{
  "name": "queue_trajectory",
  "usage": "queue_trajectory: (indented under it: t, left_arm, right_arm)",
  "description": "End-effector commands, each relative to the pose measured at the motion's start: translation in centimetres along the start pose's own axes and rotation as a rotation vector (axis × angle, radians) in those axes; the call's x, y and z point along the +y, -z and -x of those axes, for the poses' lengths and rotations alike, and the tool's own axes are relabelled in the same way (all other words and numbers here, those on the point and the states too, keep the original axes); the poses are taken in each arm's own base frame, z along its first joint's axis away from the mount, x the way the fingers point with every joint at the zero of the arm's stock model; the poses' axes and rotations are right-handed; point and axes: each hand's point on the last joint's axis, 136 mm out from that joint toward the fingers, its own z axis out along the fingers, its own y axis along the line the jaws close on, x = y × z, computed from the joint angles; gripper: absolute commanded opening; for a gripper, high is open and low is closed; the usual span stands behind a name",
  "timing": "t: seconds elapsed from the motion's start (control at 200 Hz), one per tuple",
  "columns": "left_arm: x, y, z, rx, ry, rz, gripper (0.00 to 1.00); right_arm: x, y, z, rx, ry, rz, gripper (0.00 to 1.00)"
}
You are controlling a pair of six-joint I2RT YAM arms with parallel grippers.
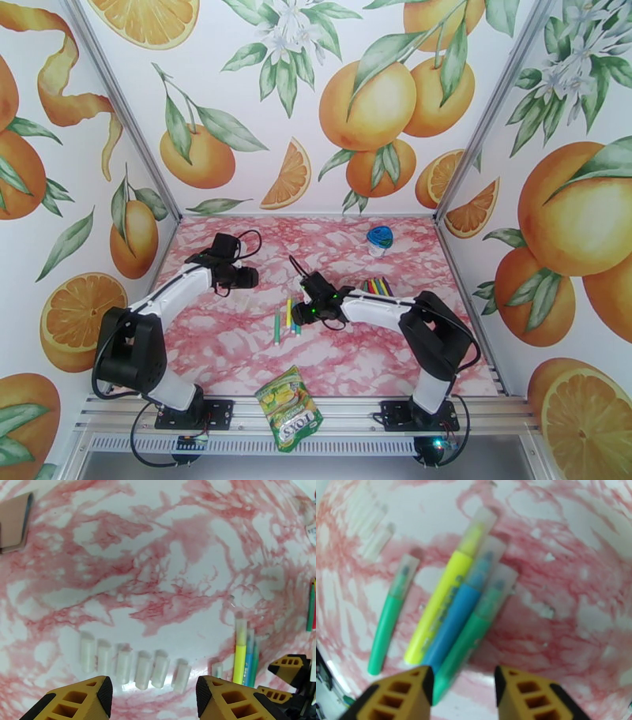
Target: Open the pen caps
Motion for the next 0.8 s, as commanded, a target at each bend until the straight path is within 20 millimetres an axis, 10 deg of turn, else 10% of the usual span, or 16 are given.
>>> queue_trajectory:
  t: [0.0, 0.796]
  left_arm:
    - [-0.5, 0.8, 0.8, -0.047, -0.001, -0.032, 0.6]
    - [-0.5, 0.4, 0.4, -0.041, 0.003, -0.043, 0.61]
  right_arm:
    - [0.4, -0.4, 0.3, 0.014, -0.011, 0.004, 0.46]
    - [-3.8, -0.9, -1.3, 0.107, 0.008, -0.241, 0.43]
